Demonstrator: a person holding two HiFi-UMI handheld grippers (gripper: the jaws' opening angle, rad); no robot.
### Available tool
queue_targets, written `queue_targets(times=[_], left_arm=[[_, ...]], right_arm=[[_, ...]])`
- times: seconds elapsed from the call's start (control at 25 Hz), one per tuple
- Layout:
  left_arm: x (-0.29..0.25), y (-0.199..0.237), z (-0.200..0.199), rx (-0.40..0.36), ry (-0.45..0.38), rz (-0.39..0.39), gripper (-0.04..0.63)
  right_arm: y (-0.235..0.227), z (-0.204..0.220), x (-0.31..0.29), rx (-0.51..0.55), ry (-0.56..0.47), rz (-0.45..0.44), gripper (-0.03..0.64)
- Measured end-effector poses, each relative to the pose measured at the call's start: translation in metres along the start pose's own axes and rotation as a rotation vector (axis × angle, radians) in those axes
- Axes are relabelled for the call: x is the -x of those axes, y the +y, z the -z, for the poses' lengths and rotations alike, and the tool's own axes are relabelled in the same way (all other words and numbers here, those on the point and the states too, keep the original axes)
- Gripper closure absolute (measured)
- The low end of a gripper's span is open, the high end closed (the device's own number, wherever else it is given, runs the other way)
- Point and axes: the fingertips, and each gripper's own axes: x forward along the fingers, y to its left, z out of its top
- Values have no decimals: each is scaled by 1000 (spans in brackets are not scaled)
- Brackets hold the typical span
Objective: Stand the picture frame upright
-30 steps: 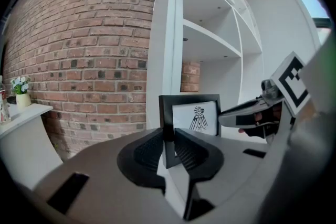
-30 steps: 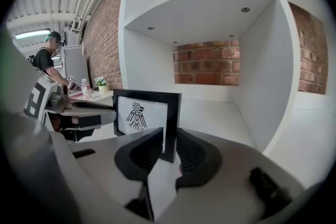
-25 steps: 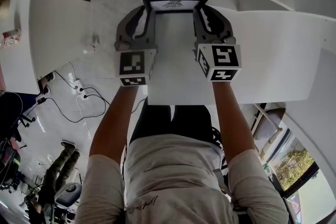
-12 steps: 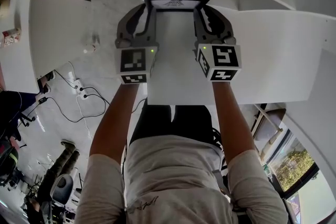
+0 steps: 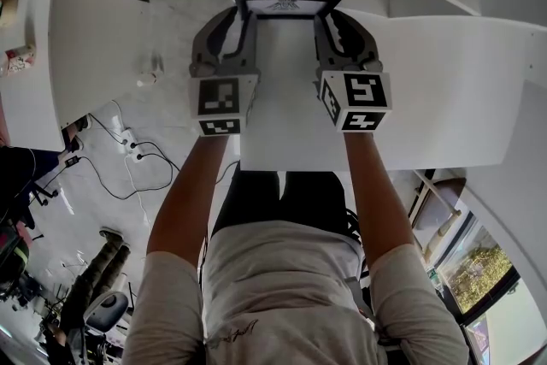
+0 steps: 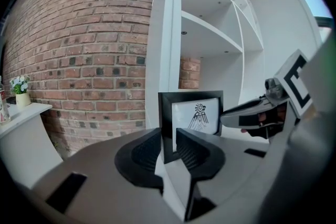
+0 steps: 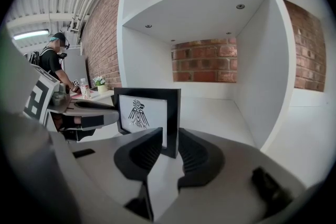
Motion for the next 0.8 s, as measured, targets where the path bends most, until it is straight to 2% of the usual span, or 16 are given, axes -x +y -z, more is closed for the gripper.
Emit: queue_targets(times=[0.68,0.8], left_arm=[[6,-2,-5,5,-3,-7,462],[10,-2,-6,28,3,1,462]], right_arm=[[-4,1,6,-20,10,-4,526],[-5,0,11,-21,12,-5,526]])
